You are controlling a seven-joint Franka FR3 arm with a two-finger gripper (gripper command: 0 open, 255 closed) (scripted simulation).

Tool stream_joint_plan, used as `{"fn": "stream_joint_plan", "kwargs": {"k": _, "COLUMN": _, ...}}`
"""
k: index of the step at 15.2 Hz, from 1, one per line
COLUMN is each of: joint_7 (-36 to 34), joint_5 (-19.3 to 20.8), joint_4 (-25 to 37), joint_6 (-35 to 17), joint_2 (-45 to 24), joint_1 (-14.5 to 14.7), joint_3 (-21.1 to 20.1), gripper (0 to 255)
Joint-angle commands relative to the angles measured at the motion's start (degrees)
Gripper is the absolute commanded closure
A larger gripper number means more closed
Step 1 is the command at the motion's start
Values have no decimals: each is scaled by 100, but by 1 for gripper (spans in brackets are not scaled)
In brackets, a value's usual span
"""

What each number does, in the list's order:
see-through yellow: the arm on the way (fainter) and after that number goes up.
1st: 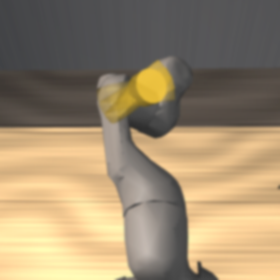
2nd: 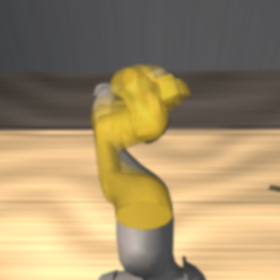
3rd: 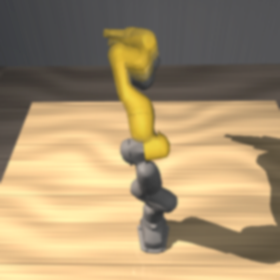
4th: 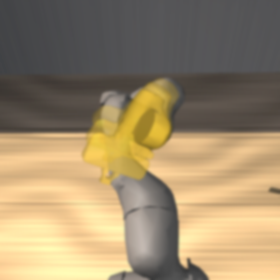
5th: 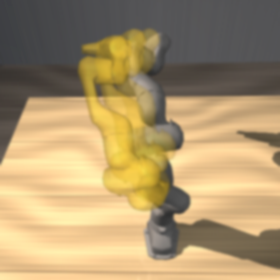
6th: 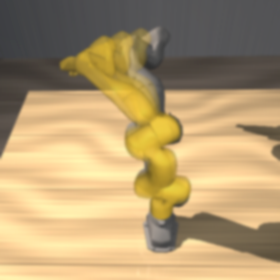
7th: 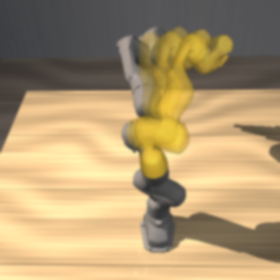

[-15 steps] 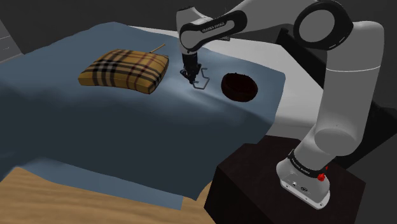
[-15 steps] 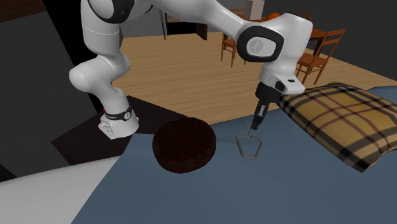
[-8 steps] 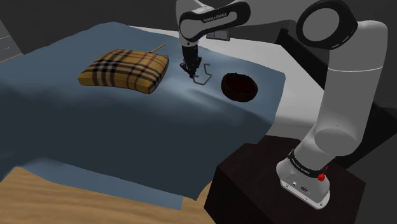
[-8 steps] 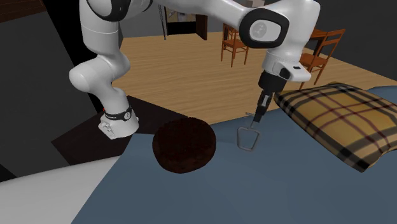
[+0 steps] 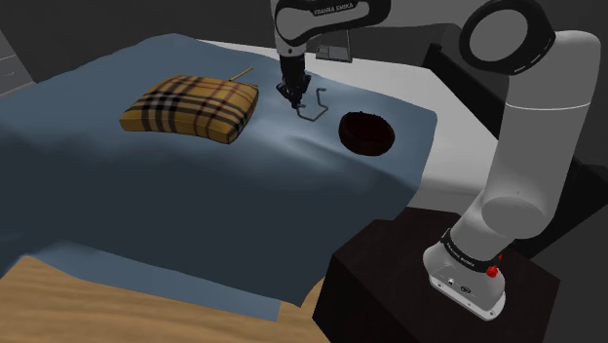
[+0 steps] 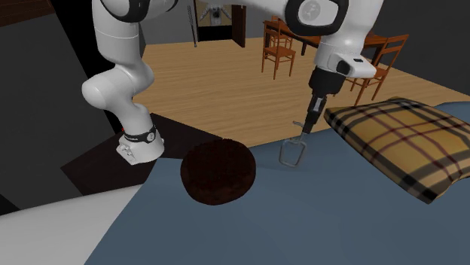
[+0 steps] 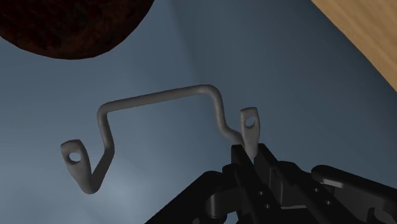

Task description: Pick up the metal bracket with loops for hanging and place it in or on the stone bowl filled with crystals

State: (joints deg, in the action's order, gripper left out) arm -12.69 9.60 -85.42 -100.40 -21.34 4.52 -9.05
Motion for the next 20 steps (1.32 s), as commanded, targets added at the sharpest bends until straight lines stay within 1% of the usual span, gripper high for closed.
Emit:
{"fn": "stream_joint_plan", "kwargs": {"k": 1, "joint_7": 9, "joint_5": -5, "joint_4": 148, "joint_6": 156, "joint_2": 5, "joint_1": 12, "joint_3": -5, "gripper": 255}}
{"fn": "stream_joint_plan", "kwargs": {"k": 14, "joint_7": 117, "joint_5": -10, "joint_4": 1236, "joint_6": 1179, "joint_2": -53, "joint_1": 68, "joint_3": -14, "gripper": 255}}
{"fn": "stream_joint_plan", "kwargs": {"k": 15, "joint_7": 119, "joint_5": -10, "joint_4": 1254, "joint_6": 1195, "joint_2": -55, "joint_1": 69, "joint_3": -14, "gripper": 255}}
{"fn": "stream_joint_plan", "kwargs": {"k": 17, "joint_7": 220, "joint_5": -85, "joint_4": 455, "joint_6": 930, "joint_2": 498, "joint_1": -75, "joint_3": 5, "gripper": 255}}
{"fn": "stream_joint_plan", "kwargs": {"k": 20, "joint_7": 407, "joint_5": -183, "joint_4": -554, "joint_6": 629, "joint_2": 1238, "joint_1": -254, "joint_3": 65, "gripper": 255}}
